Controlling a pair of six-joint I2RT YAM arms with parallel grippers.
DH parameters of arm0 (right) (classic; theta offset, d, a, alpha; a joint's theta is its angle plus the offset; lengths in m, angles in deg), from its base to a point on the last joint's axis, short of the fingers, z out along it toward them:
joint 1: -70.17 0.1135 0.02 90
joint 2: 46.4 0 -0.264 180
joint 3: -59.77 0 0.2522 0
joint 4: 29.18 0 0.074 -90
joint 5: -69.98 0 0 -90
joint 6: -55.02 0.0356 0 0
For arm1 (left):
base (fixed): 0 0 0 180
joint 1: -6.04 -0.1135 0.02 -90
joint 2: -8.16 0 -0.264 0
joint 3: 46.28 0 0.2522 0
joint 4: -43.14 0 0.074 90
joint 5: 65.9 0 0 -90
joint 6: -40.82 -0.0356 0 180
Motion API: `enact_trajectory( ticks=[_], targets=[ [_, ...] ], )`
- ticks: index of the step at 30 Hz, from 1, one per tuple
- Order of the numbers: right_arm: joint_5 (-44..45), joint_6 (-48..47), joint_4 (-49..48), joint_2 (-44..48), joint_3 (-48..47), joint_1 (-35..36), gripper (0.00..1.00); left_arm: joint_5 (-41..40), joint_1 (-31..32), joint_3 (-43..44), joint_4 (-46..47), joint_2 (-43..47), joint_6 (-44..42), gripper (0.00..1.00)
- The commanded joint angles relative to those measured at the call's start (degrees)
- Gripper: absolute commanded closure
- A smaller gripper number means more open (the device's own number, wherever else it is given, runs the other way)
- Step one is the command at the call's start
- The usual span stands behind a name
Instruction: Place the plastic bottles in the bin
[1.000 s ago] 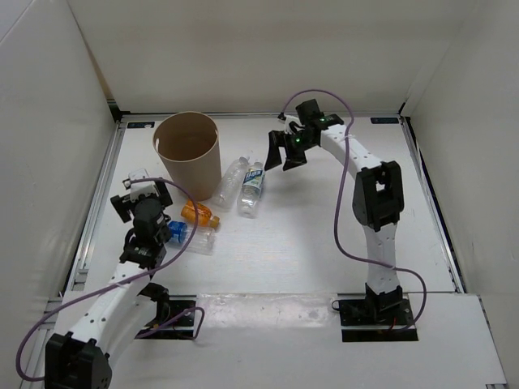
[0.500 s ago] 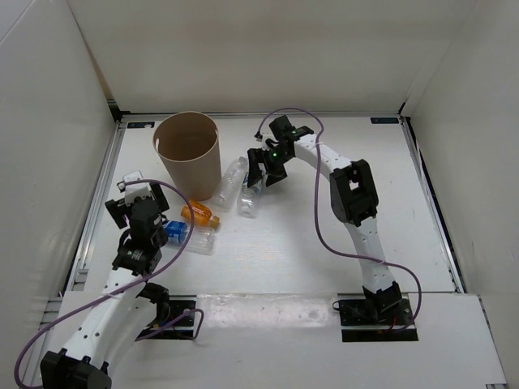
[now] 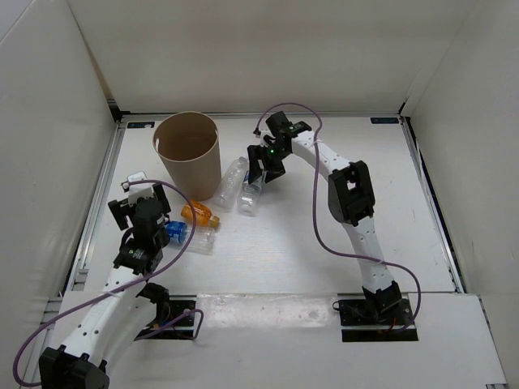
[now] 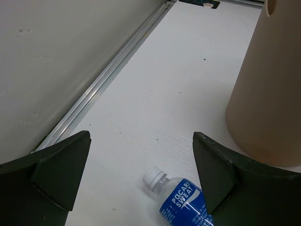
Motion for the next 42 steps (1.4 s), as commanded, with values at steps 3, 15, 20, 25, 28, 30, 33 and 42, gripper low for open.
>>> enact_trajectory(
  ticks=[3, 15, 20, 25, 28, 30, 33, 42],
  targets=[
    [3.5, -2.2, 5.9, -3.2, -5.6, 1.2, 0.28, -2.3, 0.4, -0.1, -0.1, 1.1, -0.9, 0.00],
    [6.4, -5.1, 11.1, -0.9, -1.9, -1.8, 0.11, -3.6, 0.7, -1.0, 0.4, 1.6, -0.9, 0.00],
    [3.4, -5.1, 10.9, 0.7, -4.1, -4.0, 0.10, -3.6, 0.6, -1.1, 0.4, 1.5, -0.6, 0.00],
    [2.2, -2.9, 11.2, -0.6, -9.6, -2.1, 0.10, -3.6, 0.5, -1.3, 0.4, 1.5, -0.4, 0.00],
    [2.2, -1.8, 10.8, -1.6, -10.9, -0.6, 0.10, -3.5, 0.5, -1.1, 0.4, 1.5, -0.5, 0.00],
    [2.1, -1.4, 10.2, -2.0, -11.6, -0.3, 0.10, -3.5, 0.6, -1.0, 0.5, 1.5, -0.7, 0.00],
    [1.4, -1.5, 9.7, -3.1, -13.1, 0.0, 0.10, -3.7, 0.9, -1.2, 0.4, 1.9, -1.3, 0.00],
    [9.2, -7.8, 11.6, -9.9, -22.8, 2.6, 0.10, -4.5, 0.9, -1.8, 0.8, 2.0, -1.0, 0.00]
  ],
)
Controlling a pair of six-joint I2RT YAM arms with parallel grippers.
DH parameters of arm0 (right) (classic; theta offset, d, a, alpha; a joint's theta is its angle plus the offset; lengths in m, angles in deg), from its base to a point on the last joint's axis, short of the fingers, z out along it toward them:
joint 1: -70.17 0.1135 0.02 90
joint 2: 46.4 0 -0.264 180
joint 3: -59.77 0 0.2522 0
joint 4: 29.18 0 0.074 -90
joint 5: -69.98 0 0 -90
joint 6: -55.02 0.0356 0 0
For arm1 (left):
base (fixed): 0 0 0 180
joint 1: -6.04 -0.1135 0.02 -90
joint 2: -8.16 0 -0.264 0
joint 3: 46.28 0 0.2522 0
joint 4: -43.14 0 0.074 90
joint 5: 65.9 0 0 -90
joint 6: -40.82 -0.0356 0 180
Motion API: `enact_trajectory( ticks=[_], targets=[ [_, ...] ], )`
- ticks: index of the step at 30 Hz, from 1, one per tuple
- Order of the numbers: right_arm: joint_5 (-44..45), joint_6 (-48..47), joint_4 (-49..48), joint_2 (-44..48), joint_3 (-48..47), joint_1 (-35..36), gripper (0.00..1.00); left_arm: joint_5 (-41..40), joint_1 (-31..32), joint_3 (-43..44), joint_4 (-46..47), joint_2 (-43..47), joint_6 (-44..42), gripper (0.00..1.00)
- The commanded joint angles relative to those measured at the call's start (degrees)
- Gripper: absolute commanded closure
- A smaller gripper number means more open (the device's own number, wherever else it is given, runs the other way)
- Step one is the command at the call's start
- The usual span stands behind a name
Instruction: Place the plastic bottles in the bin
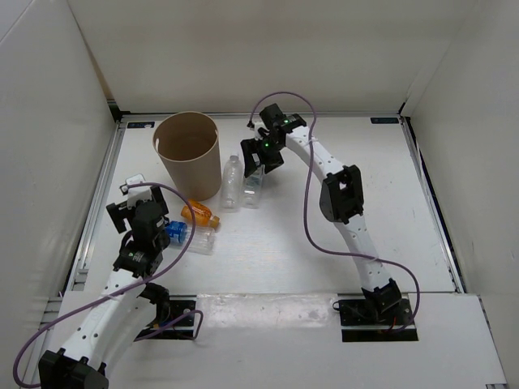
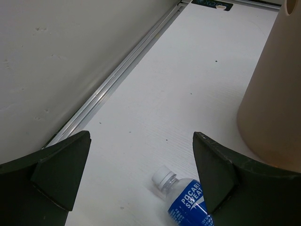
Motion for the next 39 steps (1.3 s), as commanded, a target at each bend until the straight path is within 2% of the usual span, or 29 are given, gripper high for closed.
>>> enact_trajectory(
  ticks=[1, 6, 10, 13, 17, 20, 21, 23, 24, 26, 27, 30, 31, 34, 35, 36, 39],
  targets=[
    [5.9, -3.5, 3.2, -1.9, -3.5, 2.0, 0.10, -1.4, 0.4, -0.8, 0.9, 0.5, -0.1, 0.00],
    [14.3, -9.7, 8.8, -2.3, -2.6, 6.1, 0.10, -2.0, 0.4, -1.2, 1.2, 0.7, -0.4, 0.00],
    [16.7, -11.5, 10.2, -2.1, -2.6, 7.1, 0.10, -2.0, 0.4, -1.3, 1.3, 0.8, -0.4, 0.00],
    [17.9, -11.3, 11.1, -1.5, -0.8, 5.7, 0.10, -2.3, 0.3, -1.5, 1.7, 1.0, -0.4, 0.00],
    [19.5, -12.2, 11.2, -0.9, 1.1, 3.8, 0.16, -2.7, 0.4, -2.0, 2.4, 1.0, -0.4, 0.00],
    [20.1, -13.6, 10.5, -0.4, 0.9, 2.0, 0.26, -4.1, 0.4, -2.0, 2.9, 0.8, 0.4, 0.00],
    [20.1, -14.0, 10.5, -0.1, 0.6, 0.7, 0.37, -5.3, 0.3, -2.0, 3.1, 0.7, 0.9, 0.00],
    [19.2, -15.3, 10.1, 1.1, 0.7, -0.5, 0.49, -6.9, 0.3, -1.8, 3.2, 0.7, 4.1, 0.00],
    [19.1, -15.5, 9.8, 1.5, 0.7, -1.3, 0.59, -9.0, 0.3, -1.7, 3.0, 0.8, 5.2, 0.00],
    [17.7, -16.2, 9.4, 3.1, 0.6, -2.3, 0.68, -9.3, 0.1, -1.2, 0.8, 1.4, 8.8, 0.00],
    [17.3, -16.2, 9.0, 3.5, 0.5, -2.5, 0.78, -9.3, 0.0, -0.7, -0.5, 1.5, 9.3, 0.00],
    [14.8, -16.2, 7.9, 6.6, 0.7, -3.9, 0.97, -8.0, -0.1, 1.0, -4.6, 2.9, 10.5, 0.00],
    [13.5, -16.1, 7.3, 8.4, 0.8, -4.4, 1.00, -7.8, 0.0, 1.4, -6.0, 3.1, 12.6, 0.00],
    [10.4, -15.6, 1.8, 14.8, 2.0, -5.0, 1.00, -9.2, -0.1, 3.7, -9.9, 4.2, 20.2, 0.00],
    [6.3, -14.9, -3.0, 16.5, 2.8, -5.2, 1.00, -9.0, -0.2, 4.2, -13.5, 3.9, 21.2, 0.00],
    [4.7, -14.7, -8.4, 21.6, 3.7, -5.5, 1.00, -8.6, -0.3, 5.0, -14.0, 3.6, 21.9, 0.00],
    [-3.4, -12.9, -23.7, 27.5, 8.4, -4.7, 1.00, -6.5, -0.4, 6.1, -15.7, 2.5, 26.3, 0.00]
  ],
)
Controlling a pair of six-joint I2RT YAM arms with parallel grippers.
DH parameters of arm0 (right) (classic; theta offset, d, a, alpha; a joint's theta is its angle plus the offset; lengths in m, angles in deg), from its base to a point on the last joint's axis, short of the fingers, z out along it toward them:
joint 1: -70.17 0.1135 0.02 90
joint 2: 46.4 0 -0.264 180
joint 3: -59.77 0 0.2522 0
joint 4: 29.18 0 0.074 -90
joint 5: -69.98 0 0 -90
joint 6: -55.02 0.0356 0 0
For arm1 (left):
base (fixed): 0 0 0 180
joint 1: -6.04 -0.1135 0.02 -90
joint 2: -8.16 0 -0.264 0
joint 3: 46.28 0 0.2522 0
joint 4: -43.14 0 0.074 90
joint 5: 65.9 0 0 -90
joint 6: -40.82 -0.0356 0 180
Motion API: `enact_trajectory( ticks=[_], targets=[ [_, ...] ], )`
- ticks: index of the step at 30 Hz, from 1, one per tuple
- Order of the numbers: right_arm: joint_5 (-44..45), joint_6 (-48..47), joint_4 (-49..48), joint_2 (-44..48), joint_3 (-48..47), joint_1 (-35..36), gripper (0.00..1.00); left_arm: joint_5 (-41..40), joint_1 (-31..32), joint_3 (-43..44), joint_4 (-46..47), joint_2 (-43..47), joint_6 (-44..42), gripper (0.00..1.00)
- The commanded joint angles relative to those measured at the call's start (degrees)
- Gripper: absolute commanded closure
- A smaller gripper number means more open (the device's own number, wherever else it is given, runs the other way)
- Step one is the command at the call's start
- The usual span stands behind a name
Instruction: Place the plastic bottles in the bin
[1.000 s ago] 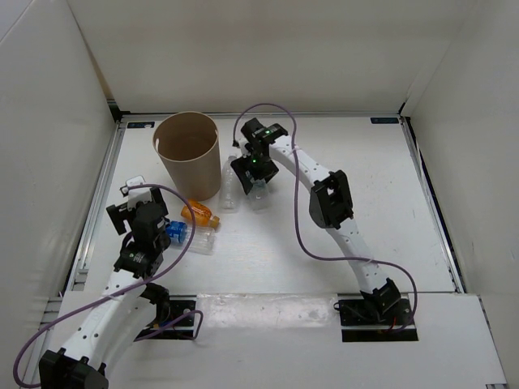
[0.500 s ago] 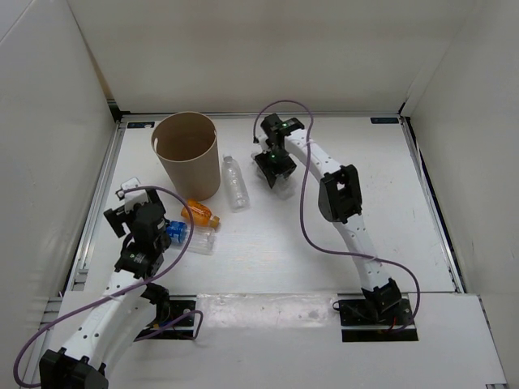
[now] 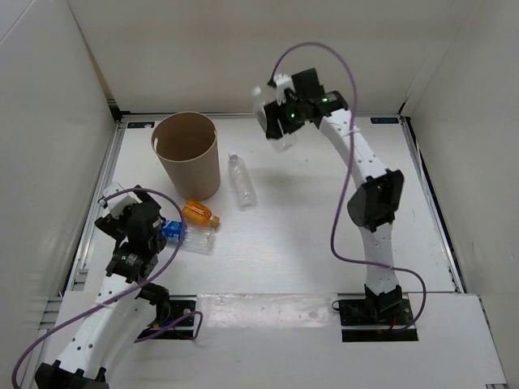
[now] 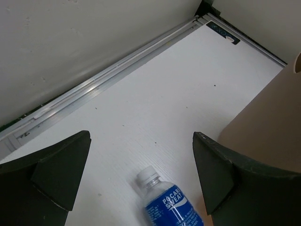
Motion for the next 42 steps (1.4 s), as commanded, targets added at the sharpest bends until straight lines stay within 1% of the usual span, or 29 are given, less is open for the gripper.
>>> enact_trajectory(
  ticks=[1, 2, 3, 4, 5, 7, 8, 9, 10, 11, 13, 14, 15, 16, 17, 18, 19, 20, 22, 24, 30, 31, 32, 33, 38, 41, 42],
  targets=[
    [-11.2, 3.1, -21.1, 10.6, 0.7, 0.9, 1.00, 1.3, -0.3, 2.5, -5.3, -1.4, 7.3, 0.00],
    [-14.8, 3.8, -23.0, 11.1, 0.4, 1.6, 1.00, 3.7, -0.3, 3.1, -5.7, -1.6, 7.3, 0.00],
    [-16.0, 5.6, -24.5, 11.3, -0.6, 1.6, 1.00, 5.0, -0.6, 3.4, -6.3, -2.5, 6.1, 0.00],
    [-18.1, 8.6, -30.8, 11.3, -1.3, 1.8, 1.00, 9.5, -0.7, 4.5, -6.3, -3.7, 4.6, 0.00],
    [-18.8, 10.7, -33.0, 11.0, -1.6, 3.0, 1.00, 11.1, -0.6, 4.9, -6.8, -5.1, 1.8, 0.00],
    [-19.7, 13.1, -40.9, 10.0, -2.5, 3.9, 1.00, 13.4, -0.7, 6.5, -8.0, -7.6, -0.8, 0.00],
    [-20.3, 13.4, -42.6, 9.3, -5.6, 5.1, 1.00, 15.7, -0.6, 7.8, -8.8, -8.5, -1.2, 0.00],
    [-22.0, 13.5, -43.0, 8.4, -7.2, 6.3, 1.00, 15.7, -0.7, 9.3, -11.8, -11.1, -1.2, 0.00],
    [-22.6, 13.2, -43.7, 5.9, -8.4, 7.5, 1.00, 15.7, -0.6, 10.2, -12.8, -12.0, -1.0, 0.00],
    [-24.7, 12.8, -45.2, 5.2, -10.3, 8.9, 0.99, 15.7, -0.6, 12.3, -16.3, -14.1, -0.7, 0.00],
    [-25.4, 12.1, -46.9, 3.8, -9.8, 11.0, 0.95, 15.8, -0.5, 15.7, -19.2, -16.6, -0.9, 0.00],
    [-24.9, 10.8, -48.1, 3.4, -9.0, 11.7, 0.91, 15.9, -0.4, 16.9, -21.3, -19.0, -1.5, 0.00],
    [-25.0, 10.1, -48.6, 2.9, -8.8, 13.8, 0.87, 15.8, -0.3, 20.0, -22.5, -20.2, -2.2, 0.00],
    [-25.3, 8.9, -49.6, 2.6, -8.3, 14.2, 0.84, 15.2, 0.0, 21.3, -26.3, -22.8, -2.3, 0.00],
    [-25.8, 9.1, -51.3, 2.1, -8.0, 14.7, 0.81, 14.7, 0.3, 23.4, -27.4, -25.3, -1.9, 0.00],
    [-26.0, 9.0, -52.1, 1.5, -6.7, 15.0, 0.79, 13.9, 1.3, 25.5, -28.7, -26.5, -0.3, 0.00],
    [-25.7, 9.4, -52.8, 1.2, -6.8, 15.6, 0.77, 13.1, 1.6, 26.5, -32.1, -27.6, 0.1, 0.00],
    [-25.6, 9.7, -55.2, 0.2, -6.7, 16.1, 0.77, 12.5, 1.9, 27.8, -33.3, -30.4, 1.3, 0.00],
    [-24.9, 8.9, -55.5, -0.6, -7.0, 16.4, 0.77, 11.6, 3.0, 29.0, -34.8, -31.3, 2.5, 0.00],
    [-24.8, 7.6, -56.1, -1.6, -7.3, 16.8, 0.77, 11.6, 3.6, 28.3, -33.6, -30.3, 2.1, 0.00],
    [-21.9, 7.7, -58.0, -4.3, -7.3, 17.5, 0.77, 15.9, 3.8, 23.2, -28.4, -21.3, -0.6, 0.00],
    [-21.6, 7.7, -58.8, -4.5, -7.4, 17.6, 0.75, 16.7, 3.8, 23.0, -28.3, -20.8, -0.8, 0.00],
    [-20.2, 7.6, -59.2, -4.7, -7.3, 17.6, 0.67, 16.9, 3.8, 22.2, -28.1, -20.2, -0.9, 0.00],
    [-19.8, 7.9, -59.4, -5.5, -7.4, 17.6, 0.61, 17.2, 3.8, 22.1, -28.2, -19.0, -0.9, 0.00],
    [-17.5, 7.6, -61.5, -7.2, -7.5, 18.0, 0.41, 18.9, 3.9, 21.5, -27.8, -17.8, -1.4, 0.00],
    [-16.9, 7.8, -60.9, -7.5, -6.8, 17.9, 0.25, 19.3, 3.9, 21.7, -27.3, -17.9, -1.4, 0.00],
    [-16.5, 8.0, -60.7, -7.5, -6.8, 17.7, 0.11, 19.3, 4.0, 21.6, -27.4, -18.1, -1.2, 0.00]
  ],
)
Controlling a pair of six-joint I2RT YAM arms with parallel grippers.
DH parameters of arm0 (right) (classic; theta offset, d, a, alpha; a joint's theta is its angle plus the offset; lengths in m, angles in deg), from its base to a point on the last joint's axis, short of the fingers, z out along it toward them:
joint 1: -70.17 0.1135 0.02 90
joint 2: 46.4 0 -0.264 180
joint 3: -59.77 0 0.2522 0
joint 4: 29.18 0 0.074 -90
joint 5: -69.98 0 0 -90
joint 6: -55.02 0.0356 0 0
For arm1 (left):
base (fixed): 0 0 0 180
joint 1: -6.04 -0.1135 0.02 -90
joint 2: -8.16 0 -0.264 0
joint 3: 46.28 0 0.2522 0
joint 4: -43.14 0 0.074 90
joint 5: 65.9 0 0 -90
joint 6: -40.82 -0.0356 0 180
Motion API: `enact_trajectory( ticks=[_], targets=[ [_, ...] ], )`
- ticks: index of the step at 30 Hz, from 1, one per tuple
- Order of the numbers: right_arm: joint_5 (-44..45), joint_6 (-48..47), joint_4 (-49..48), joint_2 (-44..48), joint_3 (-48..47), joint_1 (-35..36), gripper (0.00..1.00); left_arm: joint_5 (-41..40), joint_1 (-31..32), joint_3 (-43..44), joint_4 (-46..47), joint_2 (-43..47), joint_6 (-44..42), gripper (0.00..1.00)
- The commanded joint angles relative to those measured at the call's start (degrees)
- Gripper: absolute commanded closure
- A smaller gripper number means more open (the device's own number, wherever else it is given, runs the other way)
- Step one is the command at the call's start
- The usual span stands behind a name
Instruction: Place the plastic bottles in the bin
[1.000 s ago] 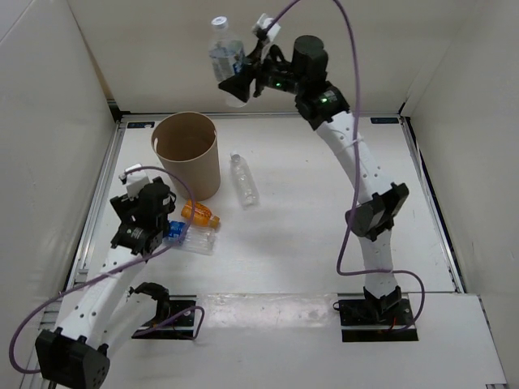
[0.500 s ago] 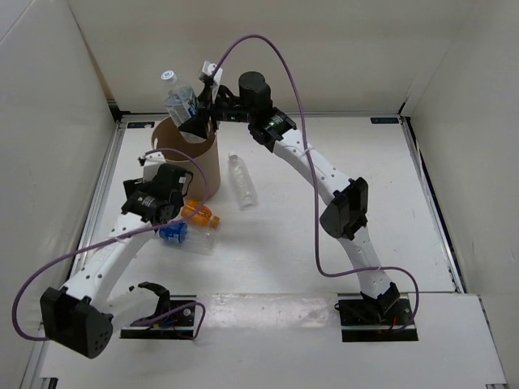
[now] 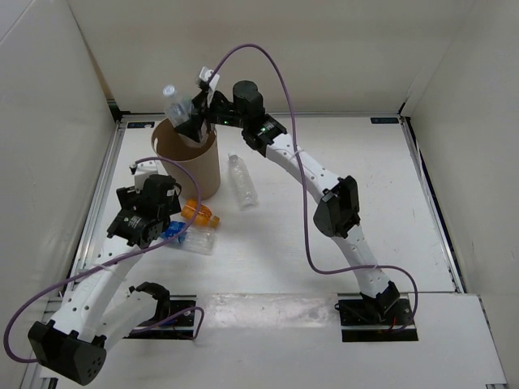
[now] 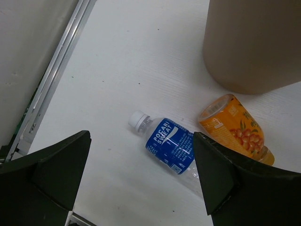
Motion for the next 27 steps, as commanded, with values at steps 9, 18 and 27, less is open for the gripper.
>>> enact_trajectory(
  ticks=[9, 18, 27],
  targets=[
    [3.3, 3.0, -1.1, 0.5, -8.9, -2.2, 0.10, -1.1, 0.2, -0.3, 0.3, 0.7, 4.2, 0.00],
    [1.2, 6.5, 7.0, 14.7, 0.8, -11.8, 0.10, 0.6, -6.2, -1.7, -4.8, 3.4, 26.5, 0.00],
    [-5.1, 8.9, 15.7, 26.2, 17.4, -19.4, 0.10, 7.9, -8.0, -8.2, -11.6, 4.8, 47.4, 0.00]
  ],
)
